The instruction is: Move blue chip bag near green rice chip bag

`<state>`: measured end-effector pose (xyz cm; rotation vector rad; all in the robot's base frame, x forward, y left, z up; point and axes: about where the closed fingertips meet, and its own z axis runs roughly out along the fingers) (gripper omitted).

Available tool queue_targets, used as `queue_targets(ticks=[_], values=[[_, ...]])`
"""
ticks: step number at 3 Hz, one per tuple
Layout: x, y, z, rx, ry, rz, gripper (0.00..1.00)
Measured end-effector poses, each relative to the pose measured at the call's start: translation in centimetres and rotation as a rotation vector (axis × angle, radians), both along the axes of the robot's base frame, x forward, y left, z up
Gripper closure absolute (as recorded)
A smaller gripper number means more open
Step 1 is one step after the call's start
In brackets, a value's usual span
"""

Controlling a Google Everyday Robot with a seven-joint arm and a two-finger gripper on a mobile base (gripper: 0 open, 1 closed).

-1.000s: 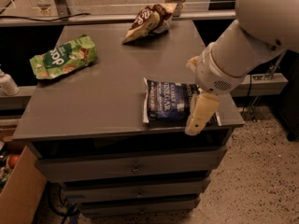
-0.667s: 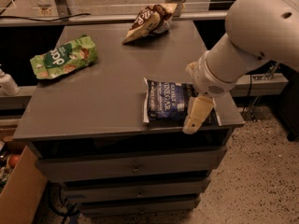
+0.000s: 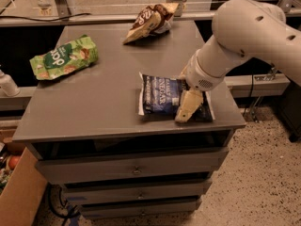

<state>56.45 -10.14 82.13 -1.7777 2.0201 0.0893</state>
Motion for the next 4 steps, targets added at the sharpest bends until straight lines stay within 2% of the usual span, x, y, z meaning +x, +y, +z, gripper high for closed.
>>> queue_targets(ticks=[2, 3, 4], values=[[0.1, 0.0, 0.7, 0.001, 0.001, 0.0, 0.86], [2.5, 2.5, 2.4, 0.052, -0.01, 0.029, 1.0], [7.1, 8.2, 5.1, 0.154, -0.034, 0.08, 1.0]])
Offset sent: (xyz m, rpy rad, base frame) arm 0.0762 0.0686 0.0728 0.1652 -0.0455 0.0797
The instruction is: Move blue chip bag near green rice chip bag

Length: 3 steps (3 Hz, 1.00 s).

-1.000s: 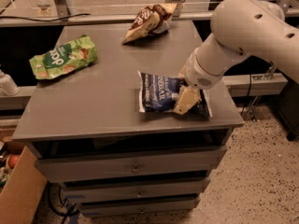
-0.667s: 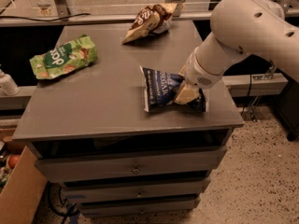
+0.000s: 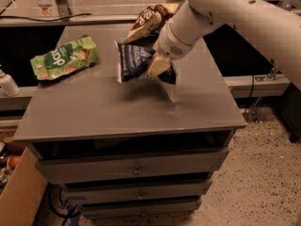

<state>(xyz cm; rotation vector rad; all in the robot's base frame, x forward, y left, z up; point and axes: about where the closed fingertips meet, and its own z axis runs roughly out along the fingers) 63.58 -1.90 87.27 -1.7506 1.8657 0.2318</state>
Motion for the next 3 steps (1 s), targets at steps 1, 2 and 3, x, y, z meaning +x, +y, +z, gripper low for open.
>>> queue_targets(ticks=[1, 2, 3], values=[[1.32, 0.79, 2.51, 0.031, -0.046, 0.0, 1.0], [1.3, 0.79, 2.42, 0.03, -0.044, 0.001, 1.0], [1.31, 1.12, 2.62, 0.087, -0.043, -0.035, 1.0]])
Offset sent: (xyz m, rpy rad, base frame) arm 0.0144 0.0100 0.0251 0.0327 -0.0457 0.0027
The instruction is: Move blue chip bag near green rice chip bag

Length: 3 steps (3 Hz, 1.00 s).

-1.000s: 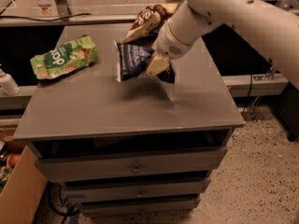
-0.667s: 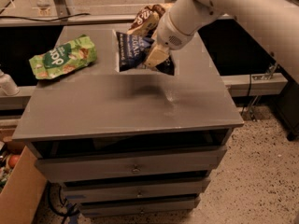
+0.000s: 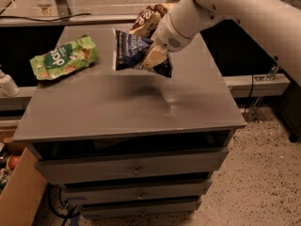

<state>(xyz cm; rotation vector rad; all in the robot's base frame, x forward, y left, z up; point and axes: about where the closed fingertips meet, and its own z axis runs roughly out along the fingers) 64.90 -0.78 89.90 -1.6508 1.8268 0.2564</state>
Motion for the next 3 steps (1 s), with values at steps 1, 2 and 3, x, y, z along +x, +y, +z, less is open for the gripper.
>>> queue_targets(ticks=[1, 2, 3], values=[[1.4, 2.8, 0.8, 0.073, -0.014, -0.008, 1.0], [2.7, 6.1, 1.4, 0.121, -0.022, 0.01, 1.0], [3.2, 9.9, 0.7, 0.143, -0.01, 0.045, 1.0]])
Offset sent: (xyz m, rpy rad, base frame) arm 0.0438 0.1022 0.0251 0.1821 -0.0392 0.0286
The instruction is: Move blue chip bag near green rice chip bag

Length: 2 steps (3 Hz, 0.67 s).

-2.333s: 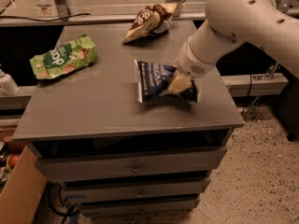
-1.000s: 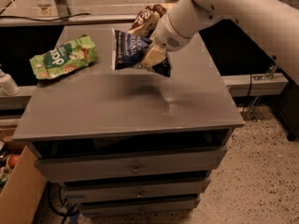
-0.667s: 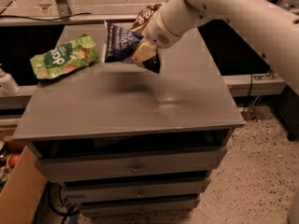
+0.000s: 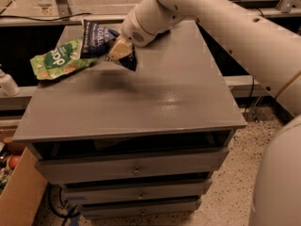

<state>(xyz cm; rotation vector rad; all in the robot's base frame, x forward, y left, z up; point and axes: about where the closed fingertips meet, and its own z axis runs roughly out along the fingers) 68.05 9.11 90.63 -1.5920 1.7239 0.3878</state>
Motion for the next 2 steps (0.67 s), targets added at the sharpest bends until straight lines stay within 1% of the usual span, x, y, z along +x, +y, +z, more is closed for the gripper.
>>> queue_targets(ticks=[2], values=[[0.1, 6.3, -2.8, 0.03, 0.048, 0.07, 1.0]])
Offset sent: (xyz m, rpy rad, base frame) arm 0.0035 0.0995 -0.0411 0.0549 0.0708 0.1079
